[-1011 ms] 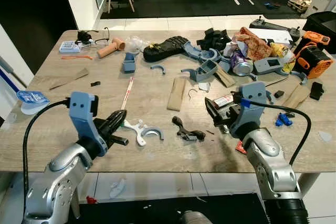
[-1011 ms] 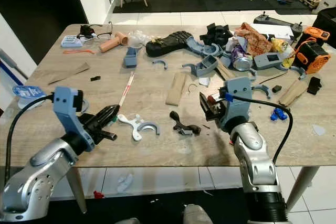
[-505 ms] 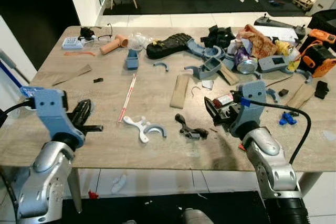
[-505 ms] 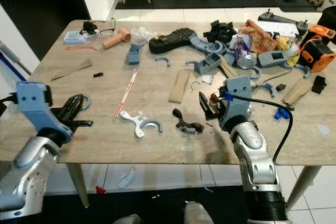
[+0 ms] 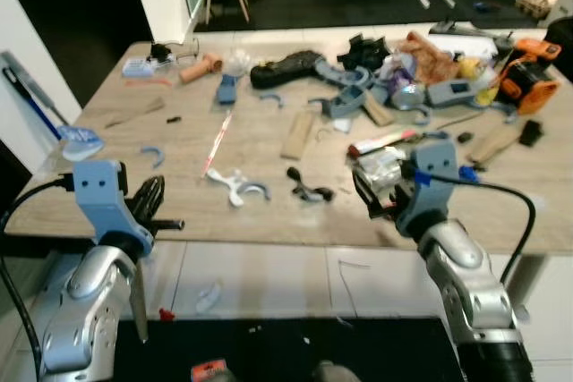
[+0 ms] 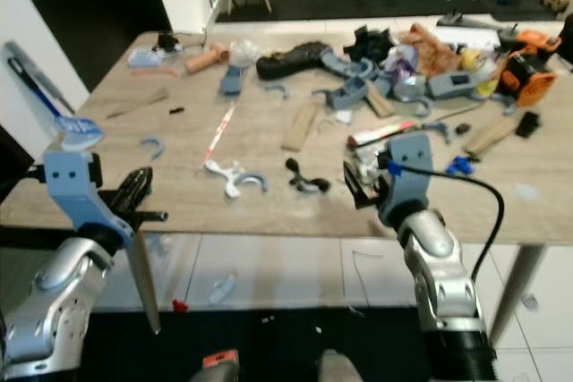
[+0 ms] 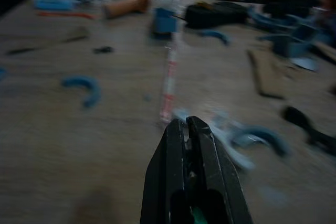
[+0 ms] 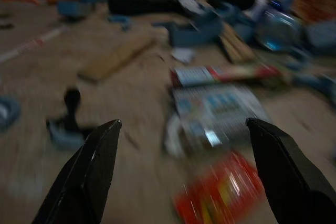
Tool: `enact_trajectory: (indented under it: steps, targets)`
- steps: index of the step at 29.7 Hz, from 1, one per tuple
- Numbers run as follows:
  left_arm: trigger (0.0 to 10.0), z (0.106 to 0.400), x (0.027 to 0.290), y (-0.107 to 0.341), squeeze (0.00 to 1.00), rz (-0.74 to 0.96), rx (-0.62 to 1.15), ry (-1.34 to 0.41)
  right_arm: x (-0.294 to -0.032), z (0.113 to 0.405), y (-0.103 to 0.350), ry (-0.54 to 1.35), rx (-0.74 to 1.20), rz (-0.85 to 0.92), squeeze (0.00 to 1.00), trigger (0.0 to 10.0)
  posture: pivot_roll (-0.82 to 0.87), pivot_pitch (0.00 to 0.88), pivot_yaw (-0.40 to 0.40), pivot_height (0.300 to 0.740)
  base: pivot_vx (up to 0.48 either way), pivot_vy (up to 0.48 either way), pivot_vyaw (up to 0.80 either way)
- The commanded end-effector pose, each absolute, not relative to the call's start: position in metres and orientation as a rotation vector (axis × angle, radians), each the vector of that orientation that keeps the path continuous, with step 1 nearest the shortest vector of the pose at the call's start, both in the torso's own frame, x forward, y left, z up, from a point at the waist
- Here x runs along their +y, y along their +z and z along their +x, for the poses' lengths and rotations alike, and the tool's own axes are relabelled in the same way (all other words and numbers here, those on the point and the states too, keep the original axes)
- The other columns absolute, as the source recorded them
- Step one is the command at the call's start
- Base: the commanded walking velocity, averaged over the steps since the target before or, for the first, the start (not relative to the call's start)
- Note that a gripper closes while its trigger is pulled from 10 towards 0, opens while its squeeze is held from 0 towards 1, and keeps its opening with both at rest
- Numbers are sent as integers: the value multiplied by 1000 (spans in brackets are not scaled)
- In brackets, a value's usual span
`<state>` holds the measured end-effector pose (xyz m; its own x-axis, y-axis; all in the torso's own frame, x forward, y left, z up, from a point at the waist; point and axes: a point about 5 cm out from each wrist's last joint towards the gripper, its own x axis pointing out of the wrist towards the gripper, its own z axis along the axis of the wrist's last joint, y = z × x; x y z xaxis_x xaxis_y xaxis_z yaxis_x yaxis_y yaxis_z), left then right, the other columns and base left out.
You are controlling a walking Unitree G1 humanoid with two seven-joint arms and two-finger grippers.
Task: Picking trash to rubbish bin
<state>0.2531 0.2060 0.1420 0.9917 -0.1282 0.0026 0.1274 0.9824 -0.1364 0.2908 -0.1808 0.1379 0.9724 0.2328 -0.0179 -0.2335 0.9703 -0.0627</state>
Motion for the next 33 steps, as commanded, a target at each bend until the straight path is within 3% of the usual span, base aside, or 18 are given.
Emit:
enact_trajectory:
  steps: [1,33]
  targets:
    - [10000,252,210,136,0,-119,35,-114,-177,290,136,247,13,-55,0,10000,-166,0,14,740,-416,0,0]
    - [10000,254,210,135,0,-121,31,-119,-178,291,137,253,9,-52,0,10000,-163,0,11,740,-411,0,0]
